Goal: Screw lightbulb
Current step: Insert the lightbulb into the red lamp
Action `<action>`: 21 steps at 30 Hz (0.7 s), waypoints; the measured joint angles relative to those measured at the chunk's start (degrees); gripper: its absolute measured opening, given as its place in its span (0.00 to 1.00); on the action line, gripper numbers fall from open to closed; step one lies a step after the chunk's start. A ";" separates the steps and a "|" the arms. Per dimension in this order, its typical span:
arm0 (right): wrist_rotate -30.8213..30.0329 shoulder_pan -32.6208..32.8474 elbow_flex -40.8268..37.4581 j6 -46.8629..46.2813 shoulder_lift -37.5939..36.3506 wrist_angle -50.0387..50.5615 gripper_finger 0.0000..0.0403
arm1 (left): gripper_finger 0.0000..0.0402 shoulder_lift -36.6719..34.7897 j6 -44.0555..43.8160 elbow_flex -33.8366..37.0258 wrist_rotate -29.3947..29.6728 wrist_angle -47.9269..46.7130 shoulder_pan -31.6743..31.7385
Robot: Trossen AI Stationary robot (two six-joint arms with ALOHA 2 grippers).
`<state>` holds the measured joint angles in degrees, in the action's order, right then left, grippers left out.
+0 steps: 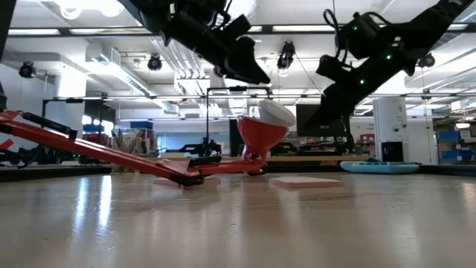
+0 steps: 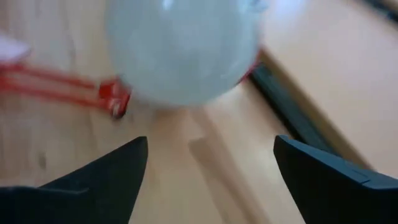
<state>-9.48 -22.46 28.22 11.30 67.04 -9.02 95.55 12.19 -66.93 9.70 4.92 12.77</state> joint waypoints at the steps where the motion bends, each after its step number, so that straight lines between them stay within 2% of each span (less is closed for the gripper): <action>1: 0.92 0.01 0.00 0.52 0.92 0.19 0.85 | 0.75 -0.06 0.73 -0.62 -0.16 -0.58 0.14; 5: 2.49 0.05 0.25 0.84 2.65 2.54 0.77 | 0.72 -0.07 2.61 -5.55 -2.52 -8.57 0.25; 8: 2.51 0.07 0.25 2.29 2.43 2.23 0.65 | 0.63 0.34 1.57 -8.81 -4.08 -12.90 -0.50; 12: 2.46 0.04 0.24 5.33 2.54 1.03 0.48 | 0.42 0.54 0.33 -9.40 -4.83 -15.18 -0.81; 17: 1.94 -0.11 1.53 7.03 3.35 0.62 0.26 | 0.06 0.60 -0.25 -7.78 -8.42 -15.43 2.59; 18: 1.98 -0.10 1.90 6.78 3.35 0.66 0.22 | 0.03 0.67 -0.10 -7.58 -8.74 -15.28 3.46; 21: 1.97 -0.20 3.60 4.97 4.27 0.16 0.10 | 0.04 0.74 1.55 -6.74 -8.80 -15.23 5.55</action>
<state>-7.51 -22.65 31.82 16.27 71.32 -8.86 96.29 13.74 -73.67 0.89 -10.31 18.32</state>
